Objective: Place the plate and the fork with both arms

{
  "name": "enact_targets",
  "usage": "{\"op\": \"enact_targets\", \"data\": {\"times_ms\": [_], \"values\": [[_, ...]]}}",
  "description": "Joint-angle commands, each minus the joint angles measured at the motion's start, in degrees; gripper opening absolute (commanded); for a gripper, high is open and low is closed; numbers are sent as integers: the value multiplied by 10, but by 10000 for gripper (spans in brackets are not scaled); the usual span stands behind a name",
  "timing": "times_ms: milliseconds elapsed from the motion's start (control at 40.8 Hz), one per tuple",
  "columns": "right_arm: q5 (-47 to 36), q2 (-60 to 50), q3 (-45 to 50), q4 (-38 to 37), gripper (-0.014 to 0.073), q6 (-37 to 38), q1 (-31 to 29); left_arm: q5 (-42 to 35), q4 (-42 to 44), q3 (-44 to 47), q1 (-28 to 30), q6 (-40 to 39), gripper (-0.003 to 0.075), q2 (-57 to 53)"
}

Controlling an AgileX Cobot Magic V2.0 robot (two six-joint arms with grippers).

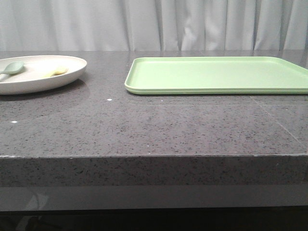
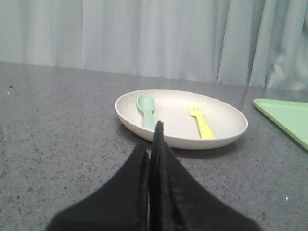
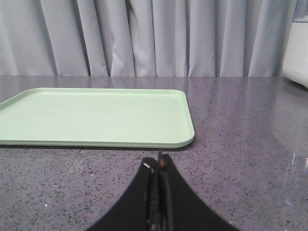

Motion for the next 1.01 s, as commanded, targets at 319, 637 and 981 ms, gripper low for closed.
{"op": "enact_targets", "data": {"times_ms": [319, 637, 981], "values": [[-51, -3, -6, -1, -67, -3, 1, -73, 0, 3, 0, -4, -20, -13], [29, 11, -149, -1, -67, -3, 1, -42, 0, -147, 0, -4, -20, 1], [214, 156, -364, -1, -67, -3, 1, 219, 0, -393, 0, -4, -20, 129]]}}
